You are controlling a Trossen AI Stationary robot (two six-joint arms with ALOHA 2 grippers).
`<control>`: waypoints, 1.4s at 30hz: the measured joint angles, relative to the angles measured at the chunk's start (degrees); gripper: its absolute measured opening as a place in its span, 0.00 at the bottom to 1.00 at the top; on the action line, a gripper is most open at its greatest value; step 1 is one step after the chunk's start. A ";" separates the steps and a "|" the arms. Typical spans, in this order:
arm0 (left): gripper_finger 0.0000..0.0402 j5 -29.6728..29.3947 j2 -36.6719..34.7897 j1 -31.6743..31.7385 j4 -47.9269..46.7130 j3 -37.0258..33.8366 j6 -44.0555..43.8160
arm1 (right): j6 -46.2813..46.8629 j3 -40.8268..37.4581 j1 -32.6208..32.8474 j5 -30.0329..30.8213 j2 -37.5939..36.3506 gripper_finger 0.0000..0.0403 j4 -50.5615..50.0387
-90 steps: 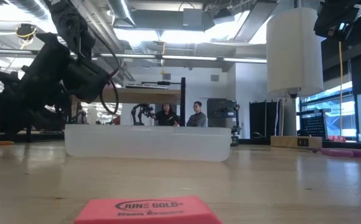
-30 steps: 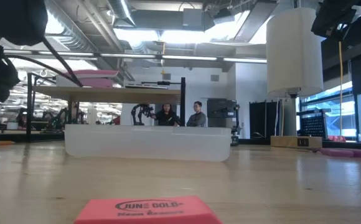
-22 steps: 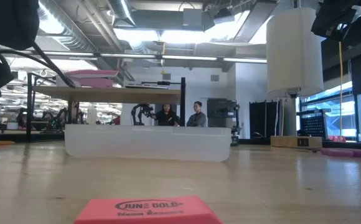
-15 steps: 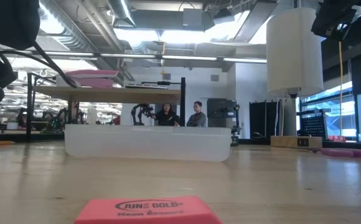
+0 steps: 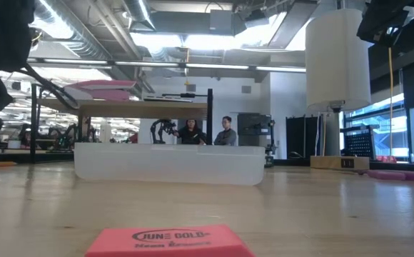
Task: Pack school essentials
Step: Put the orange pencil into the blue supply box
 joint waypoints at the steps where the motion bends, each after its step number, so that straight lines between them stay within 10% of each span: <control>1: 0.19 0.29 0.00 0.00 0.31 -0.28 -0.01 | 0.00 0.01 0.01 0.00 0.00 0.07 0.02; 42: 0.19 2.12 -0.07 -1.92 7.00 -4.73 1.13 | 1.86 0.01 0.01 2.99 0.00 0.07 0.46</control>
